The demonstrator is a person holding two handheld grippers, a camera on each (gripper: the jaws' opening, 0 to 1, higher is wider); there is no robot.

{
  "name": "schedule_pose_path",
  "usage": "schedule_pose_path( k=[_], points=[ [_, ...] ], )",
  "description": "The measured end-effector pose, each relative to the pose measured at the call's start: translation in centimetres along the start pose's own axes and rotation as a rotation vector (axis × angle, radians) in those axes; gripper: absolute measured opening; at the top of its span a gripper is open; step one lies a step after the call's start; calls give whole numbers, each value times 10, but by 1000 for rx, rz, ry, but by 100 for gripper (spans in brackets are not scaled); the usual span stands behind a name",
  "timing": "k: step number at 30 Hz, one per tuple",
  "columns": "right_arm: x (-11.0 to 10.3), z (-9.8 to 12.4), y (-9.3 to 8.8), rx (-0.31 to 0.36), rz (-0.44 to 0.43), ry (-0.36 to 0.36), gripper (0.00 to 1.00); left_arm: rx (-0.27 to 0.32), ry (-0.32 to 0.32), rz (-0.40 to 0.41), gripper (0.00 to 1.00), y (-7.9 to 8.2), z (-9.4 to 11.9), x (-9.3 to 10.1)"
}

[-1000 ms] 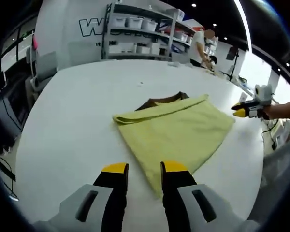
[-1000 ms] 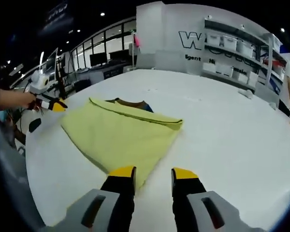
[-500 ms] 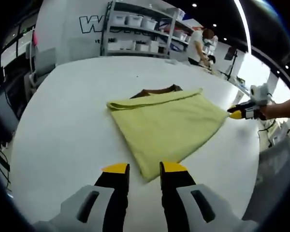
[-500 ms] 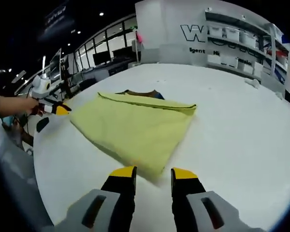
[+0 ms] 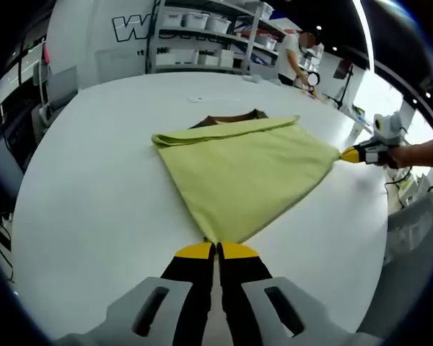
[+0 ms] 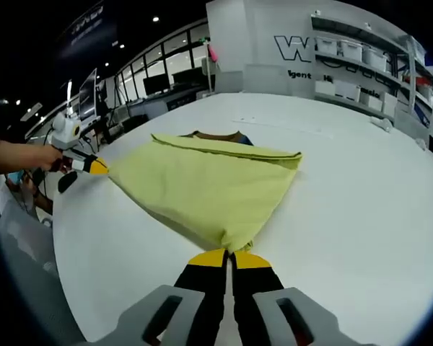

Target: Fold the garment on the visible template until the final outline fits inside the template.

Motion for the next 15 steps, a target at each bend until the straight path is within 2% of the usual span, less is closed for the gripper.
schedule_pose_path(
  k=[7, 15],
  points=[
    [-3, 8, -5, 9, 10, 3, 0, 4, 12, 15, 1, -4, 9, 4],
    [-10, 24, -20, -3, 32, 14, 0, 9, 11, 39, 1, -23, 25, 11]
  ],
)
Point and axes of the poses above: the point that each gripper's makers call its tool centre point, and the gripper's own axes: z roughly backward along the fingers, x roughly to its right, y roughly out of its top, the point moved 8 cm from there along z, roughly backward along the fingers, and after that the axes turned 1 degree about -x, right-handed, at the moved point
